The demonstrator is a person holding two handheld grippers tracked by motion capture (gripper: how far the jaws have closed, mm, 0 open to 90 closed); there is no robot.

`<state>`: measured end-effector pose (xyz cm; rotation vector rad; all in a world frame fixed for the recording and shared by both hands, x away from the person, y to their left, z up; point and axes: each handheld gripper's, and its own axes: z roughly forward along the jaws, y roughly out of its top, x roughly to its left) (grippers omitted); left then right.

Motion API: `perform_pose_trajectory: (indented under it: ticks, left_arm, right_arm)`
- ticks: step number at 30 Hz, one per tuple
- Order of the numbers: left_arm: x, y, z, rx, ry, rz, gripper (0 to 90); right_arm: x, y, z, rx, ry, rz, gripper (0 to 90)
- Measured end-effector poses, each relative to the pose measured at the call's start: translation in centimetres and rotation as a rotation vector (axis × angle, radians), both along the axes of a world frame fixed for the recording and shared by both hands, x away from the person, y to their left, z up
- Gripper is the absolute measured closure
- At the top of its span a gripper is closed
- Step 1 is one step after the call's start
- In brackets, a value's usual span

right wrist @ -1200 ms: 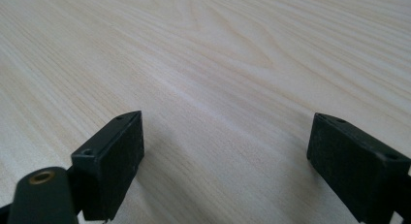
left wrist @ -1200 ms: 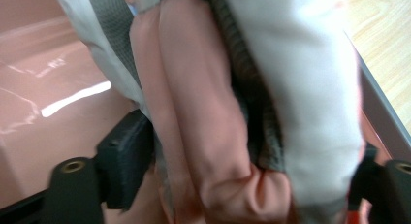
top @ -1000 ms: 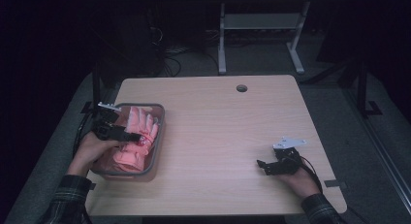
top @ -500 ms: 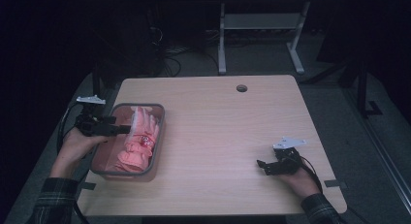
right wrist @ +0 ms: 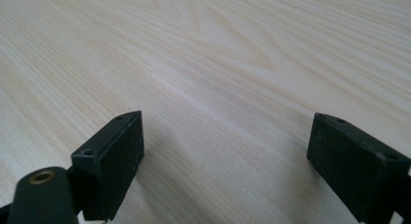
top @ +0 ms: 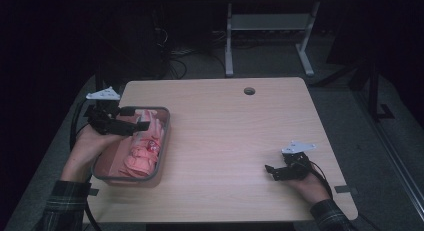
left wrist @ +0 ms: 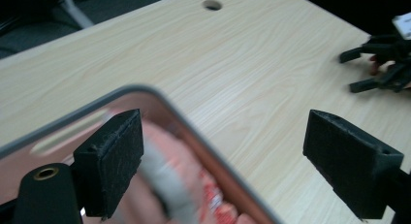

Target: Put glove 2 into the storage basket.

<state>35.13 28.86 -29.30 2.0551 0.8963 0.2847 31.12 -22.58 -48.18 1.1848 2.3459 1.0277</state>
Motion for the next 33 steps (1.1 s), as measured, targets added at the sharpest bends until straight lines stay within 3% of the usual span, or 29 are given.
perform_pose_trajectory:
  ticks: [11,19,33]
  left_arm:
    - [-0.6,-5.7,-0.6,-0.021,-0.019,-0.102,14.0]
    - [-1.2,-9.4,-3.0,-0.016,-0.012,-0.145,14.0]
    - [-2.6,-14.9,-8.8,0.058,0.019,-0.211,14.0]
  right_arm:
    - [0.0,0.0,0.0,0.0,0.001,0.0,12.6]
    - [0.0,0.0,0.0,0.0,0.002,0.0,12.5]
    - [0.0,0.0,0.0,0.001,0.002,0.0,12.5]
